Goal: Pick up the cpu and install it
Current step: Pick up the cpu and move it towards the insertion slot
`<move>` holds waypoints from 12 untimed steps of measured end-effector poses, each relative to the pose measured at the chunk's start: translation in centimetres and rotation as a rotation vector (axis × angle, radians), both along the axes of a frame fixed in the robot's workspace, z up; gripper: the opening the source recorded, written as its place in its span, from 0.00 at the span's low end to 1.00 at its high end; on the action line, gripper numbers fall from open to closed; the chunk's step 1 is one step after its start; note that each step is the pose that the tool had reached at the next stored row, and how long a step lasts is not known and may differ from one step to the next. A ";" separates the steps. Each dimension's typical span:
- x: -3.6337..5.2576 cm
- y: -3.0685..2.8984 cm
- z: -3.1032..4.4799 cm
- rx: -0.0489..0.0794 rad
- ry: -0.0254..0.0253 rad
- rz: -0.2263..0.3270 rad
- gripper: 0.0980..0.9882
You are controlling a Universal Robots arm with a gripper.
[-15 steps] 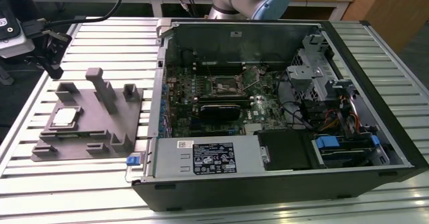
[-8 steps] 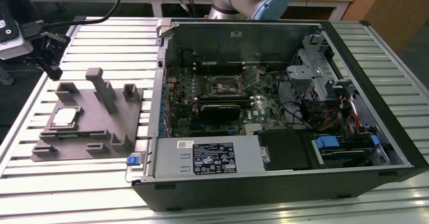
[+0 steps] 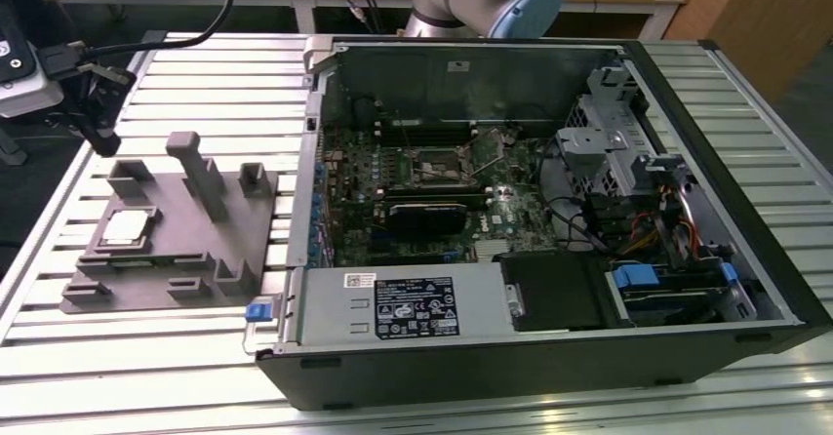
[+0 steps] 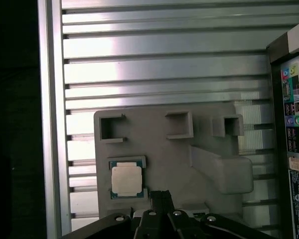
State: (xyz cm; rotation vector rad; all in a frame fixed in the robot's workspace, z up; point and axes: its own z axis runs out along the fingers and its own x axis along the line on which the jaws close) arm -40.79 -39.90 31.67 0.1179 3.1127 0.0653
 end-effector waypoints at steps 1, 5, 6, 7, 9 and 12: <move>-0.02 0.00 -0.05 0.000 0.0000 0.000 0.01; -0.10 0.00 -0.21 0.000 0.0001 0.000 0.01; -0.12 0.00 -0.25 0.000 0.0000 0.000 0.01; -0.14 0.00 -0.29 0.000 -0.0001 0.000 0.01; -0.19 0.01 -0.38 0.000 -0.0001 0.000 0.01; -0.31 0.01 -0.51 0.000 -0.0001 0.000 0.01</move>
